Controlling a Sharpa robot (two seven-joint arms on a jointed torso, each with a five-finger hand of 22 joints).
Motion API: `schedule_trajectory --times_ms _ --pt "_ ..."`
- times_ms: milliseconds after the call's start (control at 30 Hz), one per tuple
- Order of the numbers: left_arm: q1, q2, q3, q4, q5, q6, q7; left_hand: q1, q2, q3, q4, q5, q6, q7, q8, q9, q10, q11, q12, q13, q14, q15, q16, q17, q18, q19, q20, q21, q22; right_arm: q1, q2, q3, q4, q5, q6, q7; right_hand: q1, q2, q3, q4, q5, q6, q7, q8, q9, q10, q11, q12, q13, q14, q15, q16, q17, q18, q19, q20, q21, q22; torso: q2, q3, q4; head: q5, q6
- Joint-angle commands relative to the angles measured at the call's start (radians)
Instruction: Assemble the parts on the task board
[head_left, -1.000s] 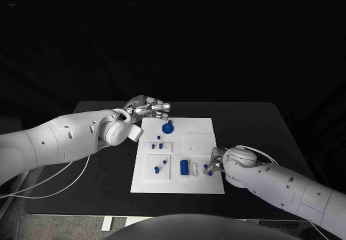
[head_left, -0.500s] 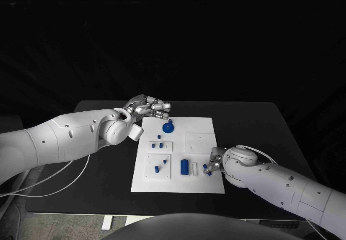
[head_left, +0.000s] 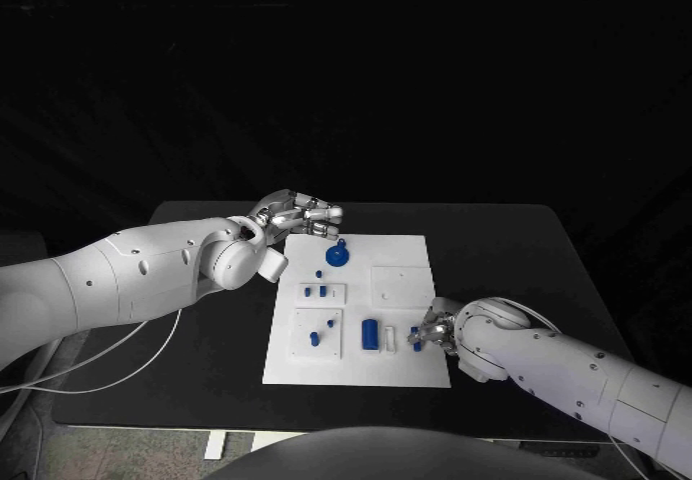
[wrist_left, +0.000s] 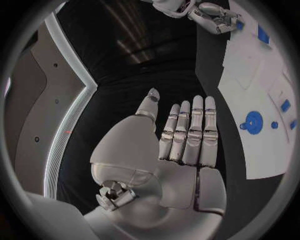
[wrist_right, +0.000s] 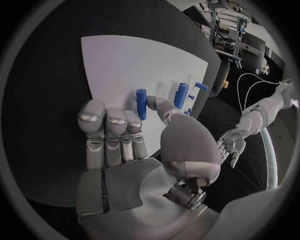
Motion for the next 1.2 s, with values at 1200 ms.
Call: schedule_trajectory --times_ms 1200 --pt "0.001 0.001 0.0 0.004 -0.002 0.021 0.005 0.002 0.001 -0.003 0.005 0.0 -0.005 0.002 0.001 0.001 -0.001 -0.003 -0.004 0.001 -0.004 0.001 -0.004 0.001 -0.008 -0.005 -0.001 -0.007 -0.001 -0.014 0.026 -0.011 0.046 0.123 -0.055 0.006 0.0 0.0 0.04 -0.097 -0.011 0.01 0.006 0.003 -0.832 0.001 -0.019 -0.01 -0.003 0.003 -0.011 -0.012 -0.006 0.007 0.019 -0.009 -0.013 0.096 0.001 -0.0007 0.0009 0.003 0.0"
